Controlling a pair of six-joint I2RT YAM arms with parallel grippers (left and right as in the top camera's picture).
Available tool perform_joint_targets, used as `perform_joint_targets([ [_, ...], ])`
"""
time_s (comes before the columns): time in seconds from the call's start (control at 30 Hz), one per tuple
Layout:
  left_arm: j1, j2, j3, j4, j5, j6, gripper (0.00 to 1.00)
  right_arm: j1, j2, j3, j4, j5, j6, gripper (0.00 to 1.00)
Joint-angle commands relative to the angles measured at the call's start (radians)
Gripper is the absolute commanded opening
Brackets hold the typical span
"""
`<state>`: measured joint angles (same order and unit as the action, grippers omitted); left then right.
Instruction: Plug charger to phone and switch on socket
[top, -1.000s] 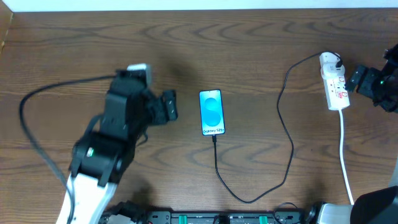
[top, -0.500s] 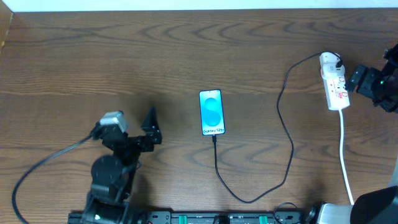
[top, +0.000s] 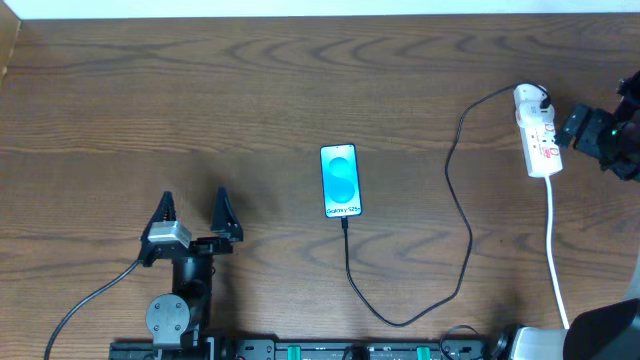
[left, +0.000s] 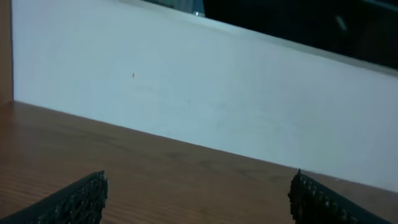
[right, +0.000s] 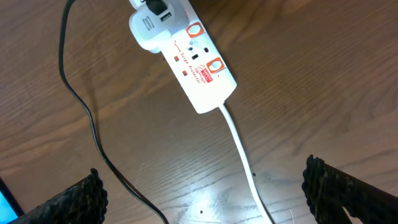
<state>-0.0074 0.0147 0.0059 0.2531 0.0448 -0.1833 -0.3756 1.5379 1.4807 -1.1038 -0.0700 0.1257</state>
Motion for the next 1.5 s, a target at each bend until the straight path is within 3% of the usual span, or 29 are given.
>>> perform_joint_targets([
  [0.0,0.007,-0.013,-0.002,-0.045,0.03,0.108,0.93,0.003,-0.006,-0.002,0.0,0.008,0.008,0.99],
  [0.27,0.007,-0.013,-0.002,-0.328,0.019,0.172,0.93,0.003,-0.006,-0.002,-0.001,0.008,0.008,0.99],
  [1.47,0.007,-0.011,-0.002,-0.322,0.004,0.172,0.93,0.003,-0.006,-0.002,0.0,0.008,0.008,0.99],
])
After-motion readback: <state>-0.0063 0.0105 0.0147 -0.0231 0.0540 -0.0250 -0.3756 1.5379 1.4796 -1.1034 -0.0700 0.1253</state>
